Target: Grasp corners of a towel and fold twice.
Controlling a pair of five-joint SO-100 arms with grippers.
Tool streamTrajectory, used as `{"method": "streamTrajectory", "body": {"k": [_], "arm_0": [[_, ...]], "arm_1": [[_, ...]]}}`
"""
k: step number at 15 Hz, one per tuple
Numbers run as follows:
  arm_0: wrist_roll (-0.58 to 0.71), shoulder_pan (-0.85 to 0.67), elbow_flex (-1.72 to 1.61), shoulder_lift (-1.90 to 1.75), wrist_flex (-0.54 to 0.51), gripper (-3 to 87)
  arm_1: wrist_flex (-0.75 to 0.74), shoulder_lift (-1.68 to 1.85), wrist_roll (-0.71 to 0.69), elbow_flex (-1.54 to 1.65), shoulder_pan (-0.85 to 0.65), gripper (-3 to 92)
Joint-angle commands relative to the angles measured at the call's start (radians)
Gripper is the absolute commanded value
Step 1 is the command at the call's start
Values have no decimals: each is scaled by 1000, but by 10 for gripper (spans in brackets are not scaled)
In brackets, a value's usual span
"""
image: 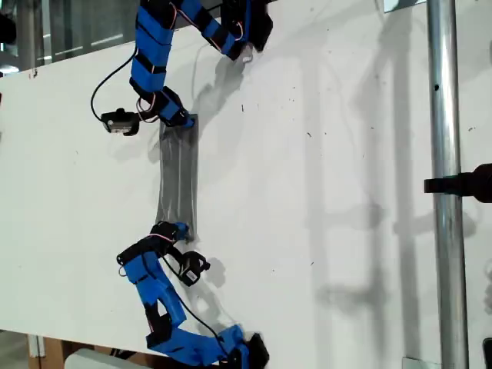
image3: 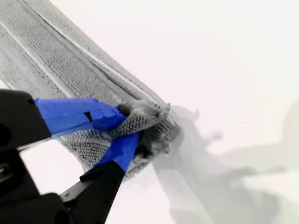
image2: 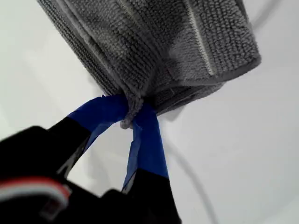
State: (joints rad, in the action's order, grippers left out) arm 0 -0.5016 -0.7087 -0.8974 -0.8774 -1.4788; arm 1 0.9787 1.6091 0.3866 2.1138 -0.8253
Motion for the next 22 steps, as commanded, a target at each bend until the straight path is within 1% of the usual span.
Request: {"method": "streamTrajectory", "body": {"k": [1, 2, 3, 5, 7, 8, 10, 11, 12, 14, 15, 16, 18, 19, 20, 21, 22], "arm_0": [[-14, 43, 23, -52, -87, 191], [-34, 67, 28, -101, -135, 264], [-75, 75, 17, -176, -175, 304], [-127, 74, -110, -416, -192, 291], [-173, 71, -259, -614, -181, 297], [-198, 71, -348, -698, -172, 299], [-264, 83, -580, -887, -106, 315], [-282, 107, -719, -1003, -40, 322], [-290, 149, -854, -1121, 28, 314], [-347, 249, -1098, -1345, 137, 316], [-391, 301, -1201, -1433, 179, 327], [-417, 362, -1299, -1509, 229, 343], [-485, 448, -1509, -1723, 318, 341], [-488, 471, -1628, -1904, 339, 305], [-492, 480, -1740, -2128, 337, 264], [-503, 494, -1841, -2372, 307, 244], [-529, 508, -1930, -2605, 252, 229]], "arm_1": [[49, 17, 20, -31, -5, 46], [92, 69, 37, -34, 15, 176], [149, 153, 43, -38, 37, 305], [291, 353, 69, -71, 48, 204], [391, 511, 95, -72, 8, 171], [416, 538, 118, -54, -11, 154], [379, 568, 206, 29, -57, 292], [328, 578, 232, 95, -94, 317], [253, 584, 239, 167, -117, 347], [103, 586, 256, 287, -164, 410], [38, 571, 262, 322, -178, 427], [6, 526, 287, 324, -189, 445], [-86, 433, 336, 316, -179, 456], [-110, 374, 376, 295, -173, 459], [-138, 348, 419, 284, -158, 459], [-150, 316, 474, 270, -141, 454], [-155, 295, 518, 259, -123, 453]]}}
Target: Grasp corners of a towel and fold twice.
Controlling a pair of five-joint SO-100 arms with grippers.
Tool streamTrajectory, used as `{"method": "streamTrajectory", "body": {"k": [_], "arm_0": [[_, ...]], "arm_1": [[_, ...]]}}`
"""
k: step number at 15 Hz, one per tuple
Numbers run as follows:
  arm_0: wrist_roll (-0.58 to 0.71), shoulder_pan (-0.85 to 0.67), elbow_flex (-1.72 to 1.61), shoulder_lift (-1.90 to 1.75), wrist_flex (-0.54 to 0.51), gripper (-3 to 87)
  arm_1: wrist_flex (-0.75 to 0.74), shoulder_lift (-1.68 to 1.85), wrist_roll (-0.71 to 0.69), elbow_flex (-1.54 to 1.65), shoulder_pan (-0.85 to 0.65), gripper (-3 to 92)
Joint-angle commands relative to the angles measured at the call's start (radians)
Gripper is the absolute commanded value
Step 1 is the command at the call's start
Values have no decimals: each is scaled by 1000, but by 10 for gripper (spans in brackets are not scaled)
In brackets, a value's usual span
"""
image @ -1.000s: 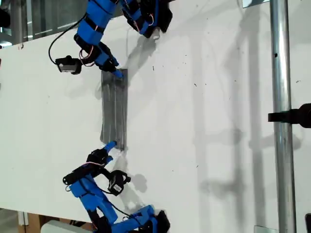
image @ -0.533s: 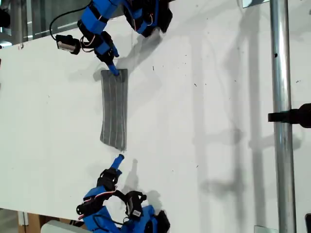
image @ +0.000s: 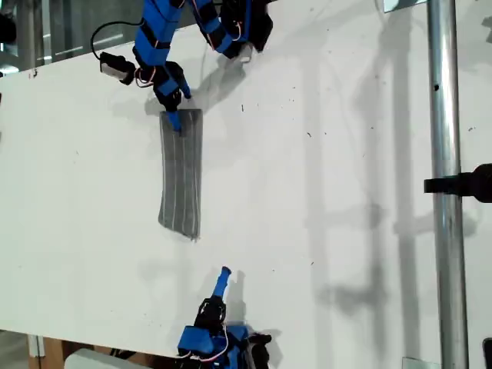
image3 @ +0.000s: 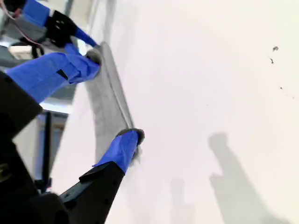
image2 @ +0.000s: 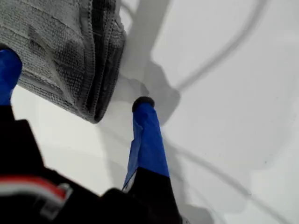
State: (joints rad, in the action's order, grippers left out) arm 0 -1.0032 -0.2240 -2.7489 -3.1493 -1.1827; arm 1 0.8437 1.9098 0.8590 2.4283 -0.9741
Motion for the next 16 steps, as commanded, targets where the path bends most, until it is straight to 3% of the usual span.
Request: {"method": "streamTrajectory", "body": {"k": [1, 4, 7, 8, 9, 11, 14, 16], "arm_0": [[-34, 37, -95, -321, -29, 214], [-60, 60, -187, -327, 17, 200], [-78, 64, -209, -327, -15, 198], [-81, 72, -213, -327, -15, 196], [-84, 74, -218, -327, -15, 192], [-87, 84, -219, -327, -15, 190], [-84, 94, -222, -327, -14, 187], [-84, 101, -222, -327, -14, 187]], "arm_1": [[-43, -21, 84, -61, 57, 448], [-179, -101, 137, -103, 155, 416], [-275, -216, 156, -193, 219, 338], [-264, -235, 172, -215, 218, 131], [-184, -247, 213, -235, 186, 12], [-35, -135, 138, -210, 149, -2], [416, 153, 98, -216, 189, -2], [736, 368, 169, -291, 281, -2]]}}
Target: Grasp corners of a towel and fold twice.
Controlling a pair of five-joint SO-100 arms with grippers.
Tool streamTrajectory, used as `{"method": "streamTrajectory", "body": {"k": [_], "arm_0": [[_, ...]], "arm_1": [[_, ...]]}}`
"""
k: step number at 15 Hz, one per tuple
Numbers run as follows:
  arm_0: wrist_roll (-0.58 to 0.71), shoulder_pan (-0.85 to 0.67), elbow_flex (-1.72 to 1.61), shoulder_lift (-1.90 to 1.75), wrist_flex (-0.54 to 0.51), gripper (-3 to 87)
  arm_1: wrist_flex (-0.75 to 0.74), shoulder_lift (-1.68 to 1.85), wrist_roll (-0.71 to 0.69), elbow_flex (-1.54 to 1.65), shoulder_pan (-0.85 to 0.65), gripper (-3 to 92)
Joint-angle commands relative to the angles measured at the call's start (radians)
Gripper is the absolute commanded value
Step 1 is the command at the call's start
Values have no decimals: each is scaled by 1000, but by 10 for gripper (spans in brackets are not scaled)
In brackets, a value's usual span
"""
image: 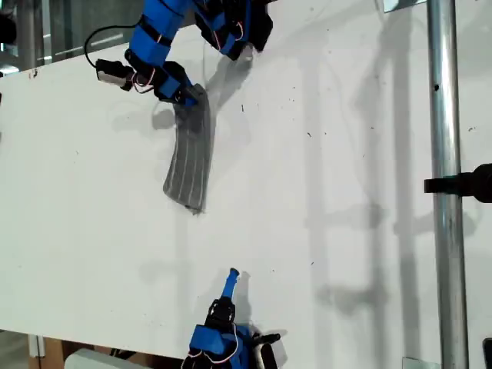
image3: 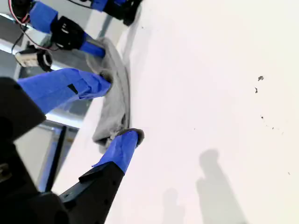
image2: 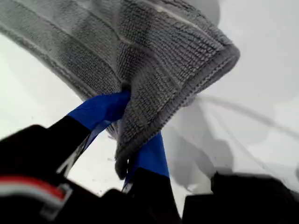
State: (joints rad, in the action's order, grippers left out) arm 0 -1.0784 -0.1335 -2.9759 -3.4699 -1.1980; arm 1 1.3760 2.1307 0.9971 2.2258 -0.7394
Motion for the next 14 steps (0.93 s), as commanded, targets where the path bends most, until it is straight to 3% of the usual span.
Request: {"method": "streamTrajectory", "body": {"k": [1, 3, 6, 10, 11, 12, 13, 14], "arm_0": [[-8, 12, 5, -6, 2, 187], [-6, 15, 3, -6, 3, 187], [-15, 35, 6, -6, 3, 184], [-25, 51, 0, -6, 3, 185], [-25, 52, 0, -6, 3, 185], [-25, 52, 3, -6, 3, 185], [-25, 54, 2, -6, 3, 186], [-26, 54, -3, -6, 5, 187]], "arm_1": [[278, 192, 75, -126, 106, -2], [77, 173, 104, -149, 232, -2], [-256, -121, 77, -341, 305, -2], [-451, -414, 58, -505, 290, -2], [-492, -434, 58, -505, 290, 34], [-525, -437, 58, -508, 296, 285], [-571, -413, 58, -494, 298, 271], [-657, -364, 58, -460, 295, 167]]}}
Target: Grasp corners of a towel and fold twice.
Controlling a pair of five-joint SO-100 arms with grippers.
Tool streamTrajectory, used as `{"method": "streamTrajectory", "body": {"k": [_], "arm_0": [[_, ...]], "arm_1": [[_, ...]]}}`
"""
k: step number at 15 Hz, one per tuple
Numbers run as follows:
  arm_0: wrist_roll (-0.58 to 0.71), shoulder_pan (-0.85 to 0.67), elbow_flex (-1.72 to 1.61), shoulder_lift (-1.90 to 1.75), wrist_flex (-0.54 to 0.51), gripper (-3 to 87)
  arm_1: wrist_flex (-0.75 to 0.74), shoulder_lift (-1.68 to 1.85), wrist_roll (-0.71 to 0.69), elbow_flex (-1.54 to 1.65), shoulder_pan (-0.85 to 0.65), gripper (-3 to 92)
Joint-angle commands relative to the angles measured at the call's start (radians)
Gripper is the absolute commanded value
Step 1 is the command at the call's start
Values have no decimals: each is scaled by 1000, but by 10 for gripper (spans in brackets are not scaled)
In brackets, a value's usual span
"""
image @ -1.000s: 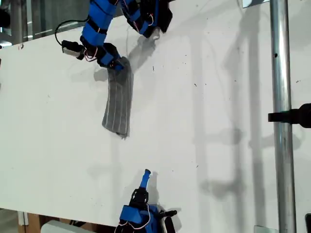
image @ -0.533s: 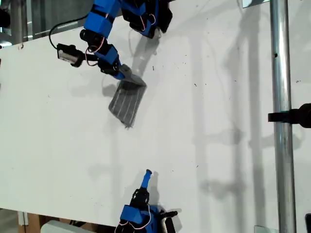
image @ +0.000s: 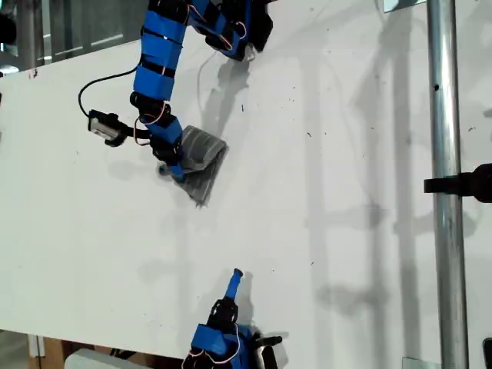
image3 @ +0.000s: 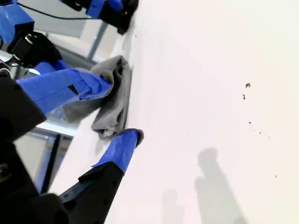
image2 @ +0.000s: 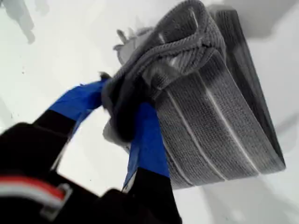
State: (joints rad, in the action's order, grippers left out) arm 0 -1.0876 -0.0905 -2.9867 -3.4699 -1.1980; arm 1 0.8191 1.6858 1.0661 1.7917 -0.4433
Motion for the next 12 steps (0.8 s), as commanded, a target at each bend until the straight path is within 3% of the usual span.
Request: {"method": "streamTrajectory", "body": {"k": [1, 3, 5, 7, 9, 12], "arm_0": [[-17, 9, 2, -6, 8, 189], [-17, 6, -8, -6, 12, 190], [-43, 2, -43, -8, 26, 186], [-55, 5, -103, -8, 46, 181], [-86, 14, -129, -8, 86, 139], [-216, 28, -132, -8, -37, 106]], "arm_1": [[-207, 152, -11, 23, -11, 118], [-241, 284, -12, 63, -71, 118], [-106, 431, -12, 140, -117, 118], [51, 646, -3, 357, -104, 5], [190, 916, 91, 653, -46, -2], [445, 1381, 192, 973, -34, -3]]}}
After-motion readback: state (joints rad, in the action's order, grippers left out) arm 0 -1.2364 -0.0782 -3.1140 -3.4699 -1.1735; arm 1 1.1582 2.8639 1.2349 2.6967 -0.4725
